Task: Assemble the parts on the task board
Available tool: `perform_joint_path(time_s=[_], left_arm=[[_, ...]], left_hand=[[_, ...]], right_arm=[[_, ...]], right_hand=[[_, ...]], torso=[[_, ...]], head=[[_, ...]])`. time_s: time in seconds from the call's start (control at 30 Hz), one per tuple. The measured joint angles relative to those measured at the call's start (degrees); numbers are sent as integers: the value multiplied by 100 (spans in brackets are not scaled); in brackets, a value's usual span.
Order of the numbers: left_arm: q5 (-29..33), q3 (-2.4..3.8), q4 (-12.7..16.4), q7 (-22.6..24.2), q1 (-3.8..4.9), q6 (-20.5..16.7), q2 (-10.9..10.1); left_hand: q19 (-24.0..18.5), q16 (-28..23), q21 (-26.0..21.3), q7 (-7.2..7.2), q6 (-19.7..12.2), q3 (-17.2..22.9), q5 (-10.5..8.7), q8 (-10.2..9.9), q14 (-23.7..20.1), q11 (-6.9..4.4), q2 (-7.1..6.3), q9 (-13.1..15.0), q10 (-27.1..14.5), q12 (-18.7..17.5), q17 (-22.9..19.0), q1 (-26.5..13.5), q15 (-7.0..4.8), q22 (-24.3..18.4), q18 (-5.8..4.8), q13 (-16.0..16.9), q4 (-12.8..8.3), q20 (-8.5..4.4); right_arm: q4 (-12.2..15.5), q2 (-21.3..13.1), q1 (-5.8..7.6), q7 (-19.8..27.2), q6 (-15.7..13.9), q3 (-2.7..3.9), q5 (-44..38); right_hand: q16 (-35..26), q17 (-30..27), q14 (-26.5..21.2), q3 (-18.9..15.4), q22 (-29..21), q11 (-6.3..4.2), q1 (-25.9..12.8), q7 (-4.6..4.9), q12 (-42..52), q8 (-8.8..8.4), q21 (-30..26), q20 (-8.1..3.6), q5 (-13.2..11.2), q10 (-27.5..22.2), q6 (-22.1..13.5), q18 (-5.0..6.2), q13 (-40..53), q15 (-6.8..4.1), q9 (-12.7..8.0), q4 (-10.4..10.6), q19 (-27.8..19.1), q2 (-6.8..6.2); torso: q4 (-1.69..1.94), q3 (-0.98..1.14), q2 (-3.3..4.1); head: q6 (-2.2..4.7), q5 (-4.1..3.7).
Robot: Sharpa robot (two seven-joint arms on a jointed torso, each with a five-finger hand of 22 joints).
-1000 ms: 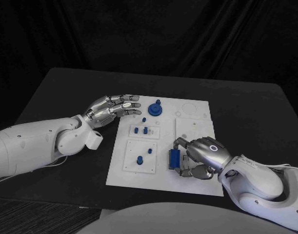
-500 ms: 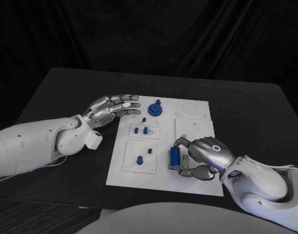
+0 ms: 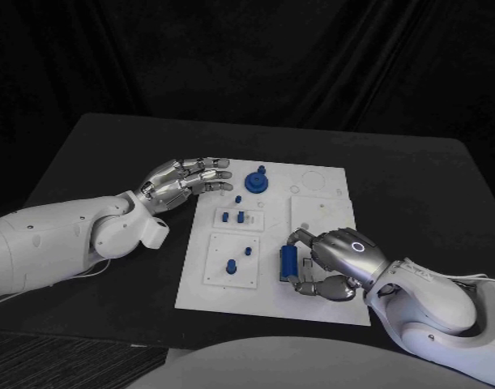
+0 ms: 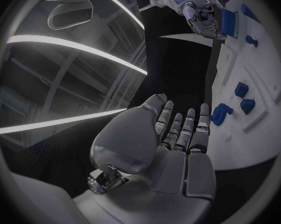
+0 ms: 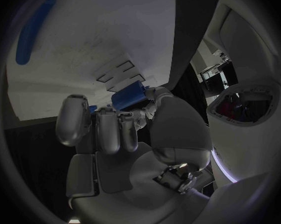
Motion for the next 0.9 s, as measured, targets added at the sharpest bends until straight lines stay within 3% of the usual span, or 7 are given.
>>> perform_joint_path(time_s=[0.37,0.7,0.77,0.8,0.87,0.9], left_arm=[[0,-2,-2,0,-3,6,1],[0,0,-5,-1,-4,16,1],[0,0,-5,-2,-5,20,1],[0,0,-5,-2,-5,21,1],[0,0,-5,-2,-5,24,1],[0,-1,-5,-3,-5,25,1]], left_hand=[[0,0,0,0,0,16,0,0,0,0,0,0,0,0,0,0,0,0,0,0,16,0],[0,0,0,0,0,16,0,0,0,0,-23,1,0,0,-5,-24,0,0,0,0,17,0],[0,0,0,0,0,16,0,0,0,0,-23,1,0,0,-5,-24,0,0,0,0,16,0],[0,0,0,0,0,16,0,0,0,0,-24,0,0,0,-5,-24,0,0,0,0,17,0],[0,0,0,0,0,16,0,0,0,0,-31,1,0,0,-5,-31,0,0,0,0,16,0],[0,0,0,0,0,16,0,0,0,0,-31,1,0,0,-5,-31,0,0,0,0,17,0]], right_arm=[[-2,32,-10,-87,217,0,16],[-10,51,-20,-215,447,10,23],[-6,53,-20,-231,470,11,23],[-5,55,-20,-237,477,12,23],[-4,56,-20,-253,489,12,23],[-4,57,-20,-266,499,12,22]], right_hand=[[0,-98,0,104,5,0,-24,-20,0,-33,-124,0,-273,0,-20,0,4,0,0,25,0,-24],[0,-79,0,149,4,4,-53,-9,0,-203,-168,26,-512,4,-32,0,3,0,5,8,-26,-54],[0,-106,0,150,4,21,-57,0,0,-263,-190,42,-580,20,-81,0,3,0,408,8,-42,-64],[0,-118,0,154,4,23,-49,11,0,-295,-190,42,-649,18,-92,0,3,0,417,11,-42,-72],[-19,-127,0,167,3,54,-23,32,0,-403,-214,52,-1074,-12,-156,0,3,0,866,19,-52,-93],[-19,-122,11,117,3,73,2,44,0,-484,-214,62,-1824,7,-251,0,3,21,938,-7,-62,-79]], torso=[[-1,-1,1],[2,-5,-2],[2,-5,-2],[3,-5,-3],[3,-5,-3],[4,-5,-3]], head=[[0,14],[0,1],[0,1],[0,-2],[0,-3],[0,-4]])
